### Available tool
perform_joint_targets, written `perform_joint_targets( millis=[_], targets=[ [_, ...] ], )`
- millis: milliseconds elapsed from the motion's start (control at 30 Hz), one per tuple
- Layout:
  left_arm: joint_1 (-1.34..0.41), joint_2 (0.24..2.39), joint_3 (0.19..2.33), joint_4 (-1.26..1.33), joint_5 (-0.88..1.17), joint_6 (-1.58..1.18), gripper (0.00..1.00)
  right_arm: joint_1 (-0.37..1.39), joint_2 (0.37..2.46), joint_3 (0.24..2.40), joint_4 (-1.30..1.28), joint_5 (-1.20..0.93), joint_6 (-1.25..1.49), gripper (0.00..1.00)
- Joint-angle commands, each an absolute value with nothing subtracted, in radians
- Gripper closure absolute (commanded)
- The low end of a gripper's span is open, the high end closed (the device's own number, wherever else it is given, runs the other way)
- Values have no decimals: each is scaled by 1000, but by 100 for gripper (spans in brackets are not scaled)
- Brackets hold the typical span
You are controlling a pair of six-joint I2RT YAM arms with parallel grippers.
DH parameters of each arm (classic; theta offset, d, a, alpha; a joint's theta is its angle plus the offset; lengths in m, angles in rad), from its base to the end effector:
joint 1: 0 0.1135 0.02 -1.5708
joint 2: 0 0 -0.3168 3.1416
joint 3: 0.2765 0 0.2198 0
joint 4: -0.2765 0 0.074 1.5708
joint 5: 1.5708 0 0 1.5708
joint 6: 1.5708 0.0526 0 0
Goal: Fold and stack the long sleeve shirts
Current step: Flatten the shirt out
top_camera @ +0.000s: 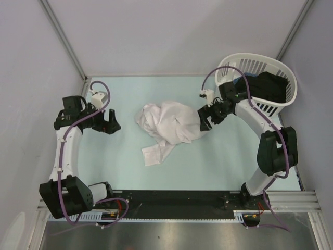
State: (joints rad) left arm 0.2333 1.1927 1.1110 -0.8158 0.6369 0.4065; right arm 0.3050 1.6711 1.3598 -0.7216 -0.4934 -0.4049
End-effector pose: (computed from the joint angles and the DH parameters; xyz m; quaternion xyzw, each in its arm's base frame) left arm 0.1933 0.0138 0.3596 0.1806 0.8841 -0.1819 0.3907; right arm 0.3102 0.1238 0.3177 -0.3857 0.8540 0.2223 0.2691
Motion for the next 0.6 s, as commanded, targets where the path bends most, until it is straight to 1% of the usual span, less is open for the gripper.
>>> perform_joint_targets(
  millis=[0,133,167,267,333,400,433,467,500,567],
  targets=[
    [230,1193,1025,-804,712,416,1,279,1583,1405,-750,-600,-445,0],
    [218,1256,951,-652,746,269,3,350,1725,1593,-706,-600,-362,0],
    [216,1291,942,-571,749,205,3,359,1796,1680,-703,-606,-318,0],
    [216,1365,917,-420,778,103,6,403,1908,1794,-672,-624,-237,0],
    [215,1443,900,-338,801,45,7,432,1966,1915,-670,-629,-218,0],
    [209,1500,896,-241,807,-39,7,492,2059,1998,-701,-615,-212,0],
    [207,1553,893,-214,811,-66,7,512,2092,2096,-715,-612,-213,0],
    [206,1578,891,-163,816,-118,7,546,2124,2141,-729,-604,-212,0],
    [206,1598,887,-141,822,-141,5,566,2193,2192,-742,-589,-204,0],
    [206,1637,882,-108,834,-181,3,592,2252,2310,-744,-577,-192,0]
  ],
)
